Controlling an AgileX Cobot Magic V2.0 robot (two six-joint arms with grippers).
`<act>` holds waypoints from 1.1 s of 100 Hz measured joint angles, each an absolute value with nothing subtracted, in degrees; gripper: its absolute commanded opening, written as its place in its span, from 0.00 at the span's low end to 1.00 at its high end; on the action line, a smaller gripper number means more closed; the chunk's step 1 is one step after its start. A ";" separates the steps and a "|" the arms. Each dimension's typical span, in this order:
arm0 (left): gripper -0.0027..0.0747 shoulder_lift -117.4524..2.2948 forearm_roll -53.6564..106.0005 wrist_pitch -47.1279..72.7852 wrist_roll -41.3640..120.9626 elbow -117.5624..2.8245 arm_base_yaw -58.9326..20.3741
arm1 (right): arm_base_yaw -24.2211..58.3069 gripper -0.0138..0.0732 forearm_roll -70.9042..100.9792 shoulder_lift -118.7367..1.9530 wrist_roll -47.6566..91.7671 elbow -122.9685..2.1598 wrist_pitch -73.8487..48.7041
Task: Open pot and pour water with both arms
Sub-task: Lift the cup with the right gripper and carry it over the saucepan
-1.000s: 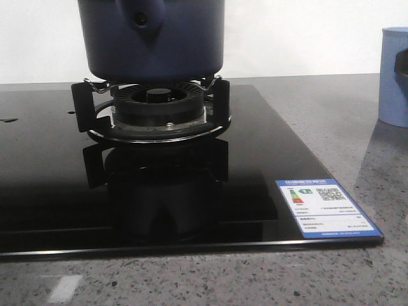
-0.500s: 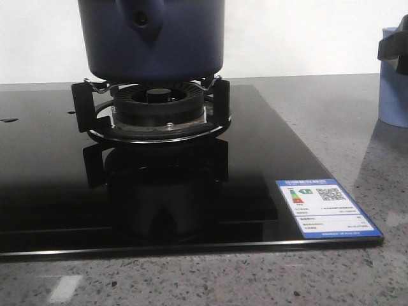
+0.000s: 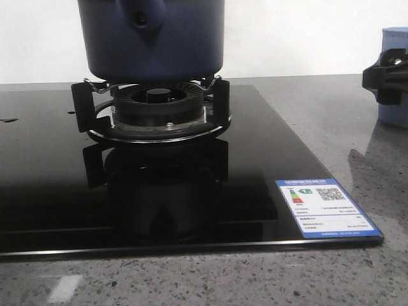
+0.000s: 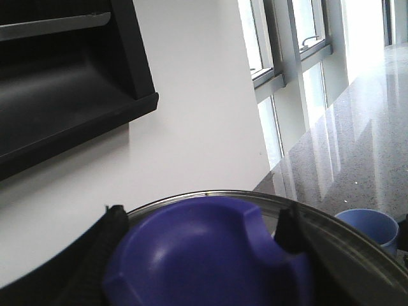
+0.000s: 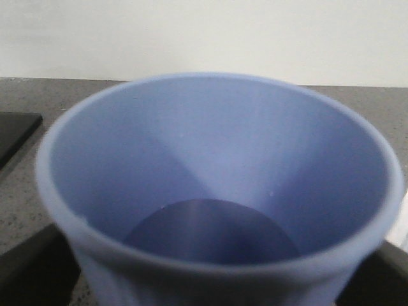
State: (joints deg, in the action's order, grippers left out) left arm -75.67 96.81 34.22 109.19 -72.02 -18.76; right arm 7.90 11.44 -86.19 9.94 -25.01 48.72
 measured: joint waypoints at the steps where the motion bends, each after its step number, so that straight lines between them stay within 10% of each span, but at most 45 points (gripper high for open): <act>1: 0.30 -75.67 96.81 34.22 109.19 -72.02 -18.76 | 7.90 0.91 11.44 -86.45 9.94 -25.18 48.80; 31: 0.30 -75.67 96.81 34.22 109.09 -72.02 -18.76 | 7.90 0.89 11.44 -88.36 9.94 -26.93 50.31; 65: 0.30 -75.67 96.81 31.82 109.09 -72.02 -18.76 | 7.90 0.46 11.54 -88.36 9.94 -26.93 51.17; 110: 0.30 -71.10 89.24 27.90 99.56 -71.49 -17.21 | 7.90 0.45 4.70 -77.16 9.94 -28.54 44.13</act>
